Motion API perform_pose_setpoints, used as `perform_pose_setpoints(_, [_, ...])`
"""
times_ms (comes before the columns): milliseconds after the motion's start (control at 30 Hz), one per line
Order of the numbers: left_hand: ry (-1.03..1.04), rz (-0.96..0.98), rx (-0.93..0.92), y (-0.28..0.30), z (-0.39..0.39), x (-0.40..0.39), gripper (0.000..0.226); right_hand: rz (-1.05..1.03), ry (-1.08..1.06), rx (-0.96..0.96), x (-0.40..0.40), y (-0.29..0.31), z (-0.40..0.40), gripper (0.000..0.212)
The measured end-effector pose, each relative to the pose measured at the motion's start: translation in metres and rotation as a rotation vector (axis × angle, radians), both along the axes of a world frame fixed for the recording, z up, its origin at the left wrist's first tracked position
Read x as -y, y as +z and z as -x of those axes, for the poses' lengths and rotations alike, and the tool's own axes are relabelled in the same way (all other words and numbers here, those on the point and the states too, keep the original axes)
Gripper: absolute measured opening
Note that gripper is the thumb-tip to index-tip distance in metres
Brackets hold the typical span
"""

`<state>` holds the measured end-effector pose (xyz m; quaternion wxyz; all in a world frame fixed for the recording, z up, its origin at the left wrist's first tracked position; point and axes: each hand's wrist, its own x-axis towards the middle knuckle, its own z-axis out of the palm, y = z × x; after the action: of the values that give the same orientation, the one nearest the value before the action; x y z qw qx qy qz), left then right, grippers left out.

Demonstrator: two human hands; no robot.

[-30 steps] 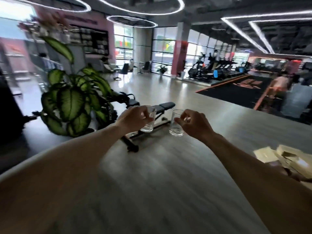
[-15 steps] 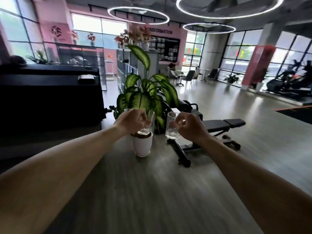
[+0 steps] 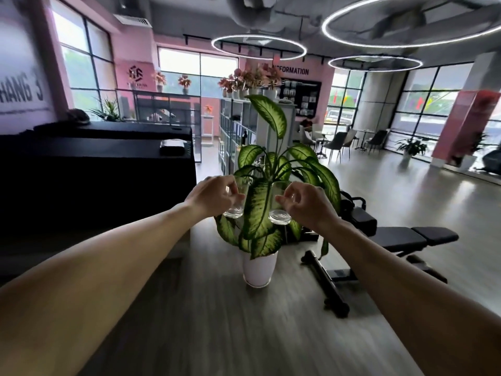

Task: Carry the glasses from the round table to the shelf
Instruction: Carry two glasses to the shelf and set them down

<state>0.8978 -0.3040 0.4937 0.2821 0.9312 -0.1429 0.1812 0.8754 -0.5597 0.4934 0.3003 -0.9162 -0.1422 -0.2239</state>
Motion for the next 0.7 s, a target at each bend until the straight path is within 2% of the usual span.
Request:
perform_pose_setpoints(267, [0.067,-0.043,0.006,-0.004,-0.111,-0.031,0.026,-0.002,0.087,0.04,-0.028,-0.001,-0.128,0.02])
perform_pose_setpoints(700, [0.231,-0.02,0.013,0.008,-0.333,-0.043,0.025,-0.004,0.231,0.023,-0.05,0.013,-0.395,0.018])
